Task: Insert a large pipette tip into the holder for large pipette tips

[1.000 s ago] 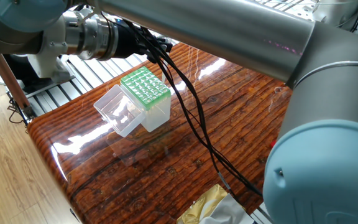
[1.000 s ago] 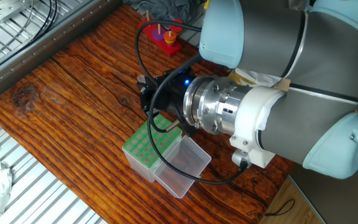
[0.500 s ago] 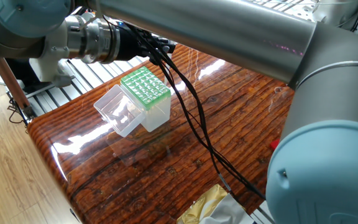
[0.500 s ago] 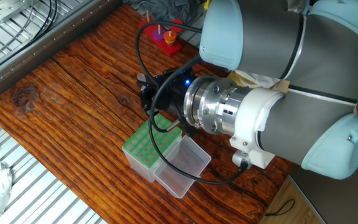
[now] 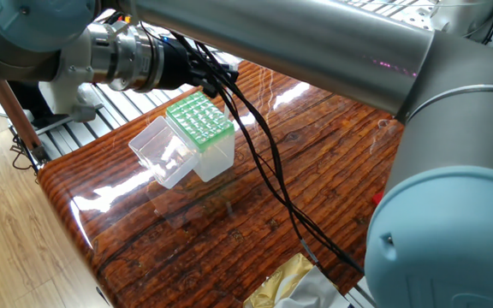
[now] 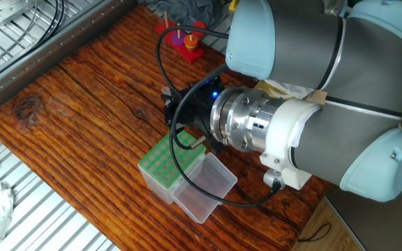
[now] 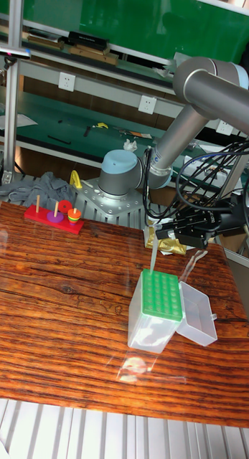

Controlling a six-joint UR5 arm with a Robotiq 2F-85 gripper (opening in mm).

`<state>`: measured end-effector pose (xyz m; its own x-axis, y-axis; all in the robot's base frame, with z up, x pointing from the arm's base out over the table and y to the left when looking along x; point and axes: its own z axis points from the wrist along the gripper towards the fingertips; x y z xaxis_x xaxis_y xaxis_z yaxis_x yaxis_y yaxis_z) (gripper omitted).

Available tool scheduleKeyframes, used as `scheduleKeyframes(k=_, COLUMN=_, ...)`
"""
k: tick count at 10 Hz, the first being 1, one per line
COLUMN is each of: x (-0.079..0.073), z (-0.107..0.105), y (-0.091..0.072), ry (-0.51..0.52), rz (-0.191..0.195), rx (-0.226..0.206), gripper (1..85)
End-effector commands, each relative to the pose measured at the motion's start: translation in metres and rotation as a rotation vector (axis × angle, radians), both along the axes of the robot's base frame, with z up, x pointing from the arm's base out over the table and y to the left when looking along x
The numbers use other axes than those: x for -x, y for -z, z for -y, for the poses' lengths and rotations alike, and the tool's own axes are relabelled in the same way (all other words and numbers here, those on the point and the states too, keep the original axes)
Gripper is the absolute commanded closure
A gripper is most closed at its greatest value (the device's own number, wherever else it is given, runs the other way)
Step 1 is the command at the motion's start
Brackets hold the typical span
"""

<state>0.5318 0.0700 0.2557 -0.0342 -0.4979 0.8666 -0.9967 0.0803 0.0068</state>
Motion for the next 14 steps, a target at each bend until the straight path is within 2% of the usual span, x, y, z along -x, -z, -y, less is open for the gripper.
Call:
scheduleKeyframes(k=1, x=0.002, z=0.0, y=0.004, ry=0.005, rz=-0.001, rx=-0.014, gripper=84.7)
scheduleKeyframes(k=5, x=0.0, z=0.007, y=0.017, ry=0.004, rz=0.01, rx=-0.023, gripper=84.7)
scheduleKeyframes(k=6, x=0.001, z=0.006, y=0.022, ry=0.009, rz=0.012, rx=-0.038, gripper=84.7)
scheduleKeyframes(k=11, x=0.002, z=-0.003, y=0.037, ry=0.017, rz=0.028, rx=-0.048, gripper=84.7)
scheduleKeyframes(k=14, x=0.004, z=-0.005, y=0.058, ry=0.021, rz=0.05, rx=-0.068, gripper=84.7)
